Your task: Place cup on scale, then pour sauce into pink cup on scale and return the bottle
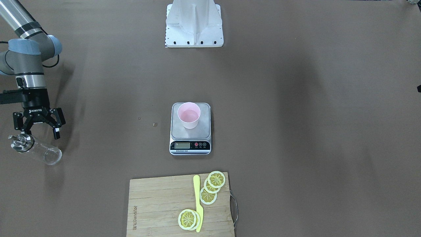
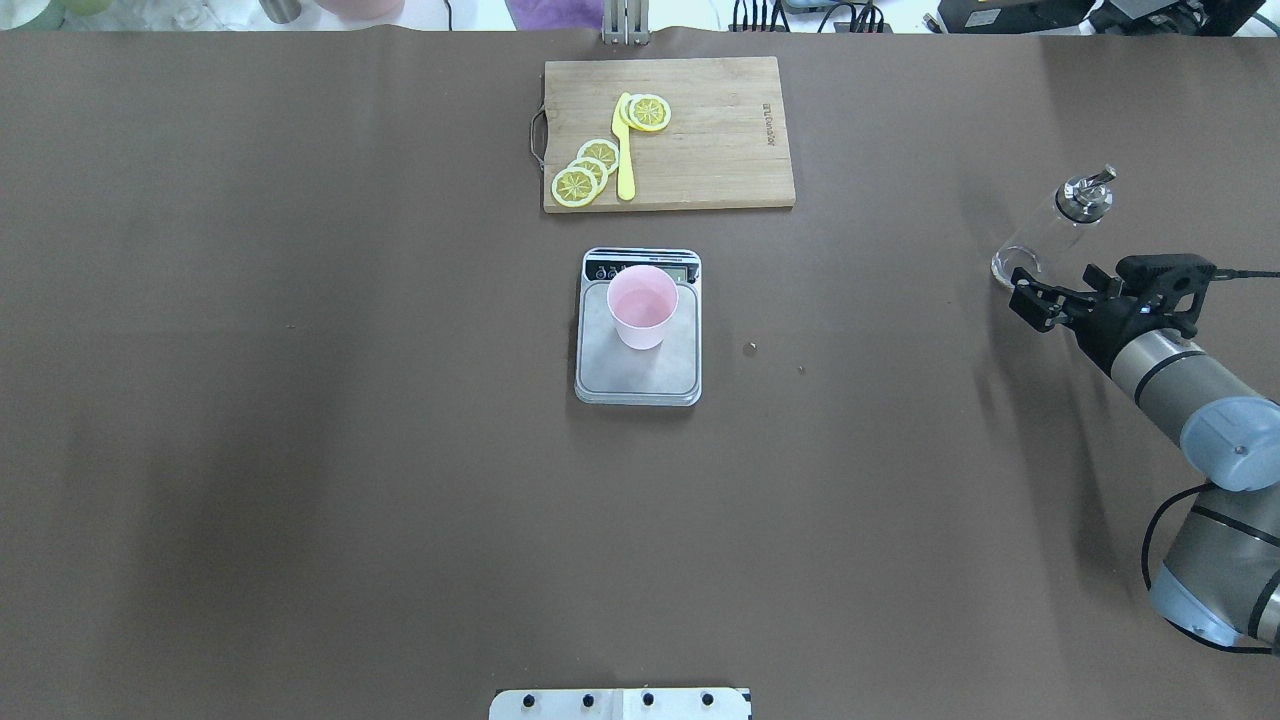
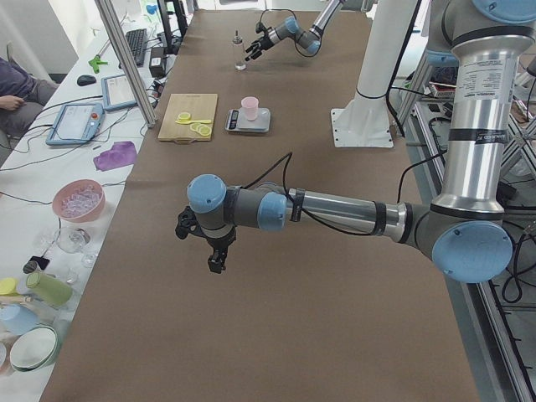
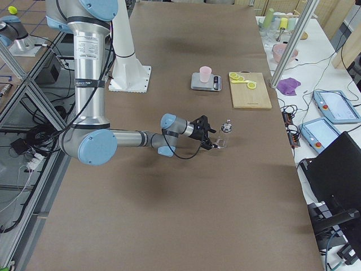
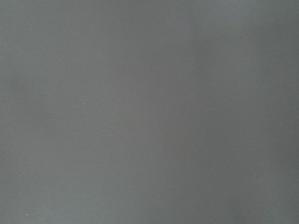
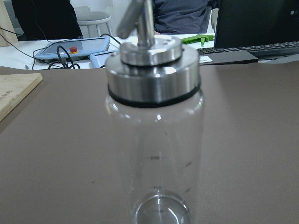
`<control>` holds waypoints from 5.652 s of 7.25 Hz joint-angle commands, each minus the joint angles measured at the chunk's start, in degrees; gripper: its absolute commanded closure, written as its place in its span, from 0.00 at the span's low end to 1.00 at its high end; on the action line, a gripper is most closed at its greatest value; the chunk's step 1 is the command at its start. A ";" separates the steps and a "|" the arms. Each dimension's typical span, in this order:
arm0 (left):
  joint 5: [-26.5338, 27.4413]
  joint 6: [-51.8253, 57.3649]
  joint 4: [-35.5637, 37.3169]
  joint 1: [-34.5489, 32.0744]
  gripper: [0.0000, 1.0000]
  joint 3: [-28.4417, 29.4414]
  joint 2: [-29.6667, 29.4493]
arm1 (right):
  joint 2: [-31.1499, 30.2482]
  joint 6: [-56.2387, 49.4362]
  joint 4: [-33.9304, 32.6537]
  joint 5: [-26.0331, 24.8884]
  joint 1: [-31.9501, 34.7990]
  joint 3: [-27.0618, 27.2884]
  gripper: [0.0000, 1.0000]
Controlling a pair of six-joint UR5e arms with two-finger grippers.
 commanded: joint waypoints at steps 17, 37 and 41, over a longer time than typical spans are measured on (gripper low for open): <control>0.26 -0.04 0.44 0.00 0.01 -0.44 0.02 | 10.01 -54.42 -54.29 66.27 51.13 -1.46 0.00; 12.66 0.75 4.04 -3.16 0.01 -3.42 1.95 | -4.29 -72.44 -62.94 70.39 57.98 8.91 0.00; 12.40 1.10 4.04 -3.07 0.01 -0.44 2.04 | 0.21 -72.43 -74.99 69.26 57.62 9.70 0.00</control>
